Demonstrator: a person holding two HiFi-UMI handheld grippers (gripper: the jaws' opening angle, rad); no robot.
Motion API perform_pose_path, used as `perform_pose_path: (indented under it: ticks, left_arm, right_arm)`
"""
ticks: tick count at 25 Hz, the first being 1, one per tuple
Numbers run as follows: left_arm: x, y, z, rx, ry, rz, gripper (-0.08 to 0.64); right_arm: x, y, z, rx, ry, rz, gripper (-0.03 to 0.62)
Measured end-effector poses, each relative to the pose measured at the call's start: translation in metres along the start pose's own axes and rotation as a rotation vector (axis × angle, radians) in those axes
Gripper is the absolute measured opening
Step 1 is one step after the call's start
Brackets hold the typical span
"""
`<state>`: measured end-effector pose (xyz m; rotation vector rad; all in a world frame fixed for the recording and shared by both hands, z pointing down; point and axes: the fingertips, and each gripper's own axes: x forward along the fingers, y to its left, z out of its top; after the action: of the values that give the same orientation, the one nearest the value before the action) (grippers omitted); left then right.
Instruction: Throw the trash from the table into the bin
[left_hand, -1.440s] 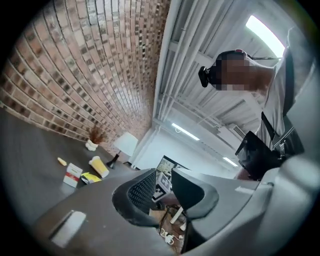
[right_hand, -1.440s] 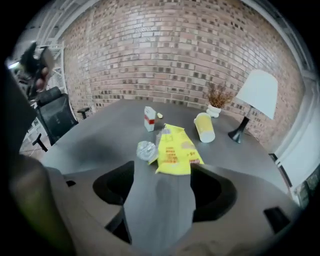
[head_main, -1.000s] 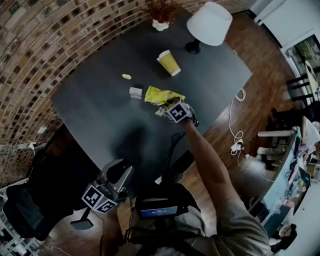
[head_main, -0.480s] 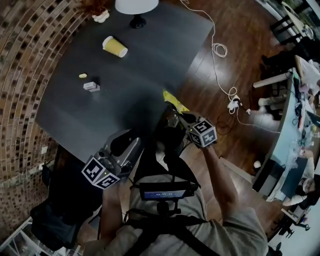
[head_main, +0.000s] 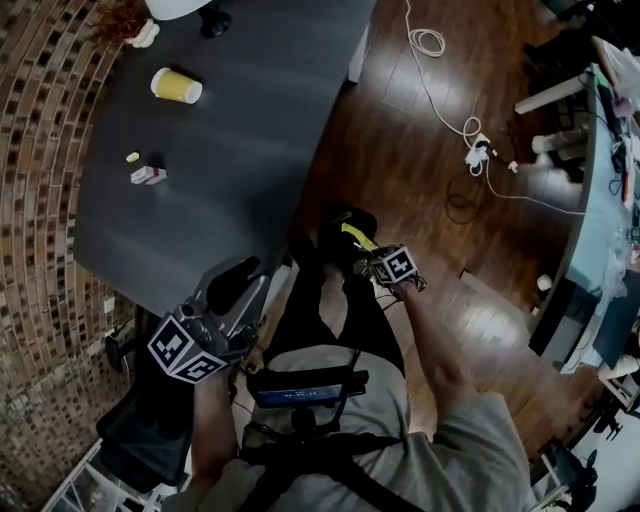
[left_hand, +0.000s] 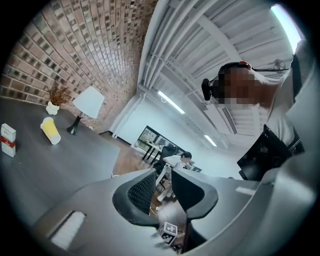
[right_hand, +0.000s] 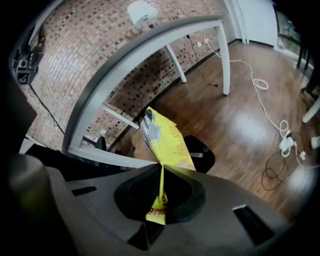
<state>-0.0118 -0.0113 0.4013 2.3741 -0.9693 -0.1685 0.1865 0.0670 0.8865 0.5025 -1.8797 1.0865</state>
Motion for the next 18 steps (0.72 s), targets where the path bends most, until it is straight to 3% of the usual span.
perform_pose_path:
  ticks: [8,15,18]
  left_arm:
    - [-0.023,0.013,-0.019,-0.032,0.057,0.060,0.091]
    - [-0.031,0.019,-0.022,-0.042,0.072,0.083,0.091]
    - [-0.031,0.019,-0.021,-0.040,0.072,0.084,0.092]
  right_arm:
    - [0.058,0.000,0.016,0.047,0.064,-0.027,0.005]
    - [0.076,-0.007,0.028,-0.003,0.067,-0.125,0.046]
    - [0.077,-0.002,0.003,0.084,0.171,-0.118,0.048]
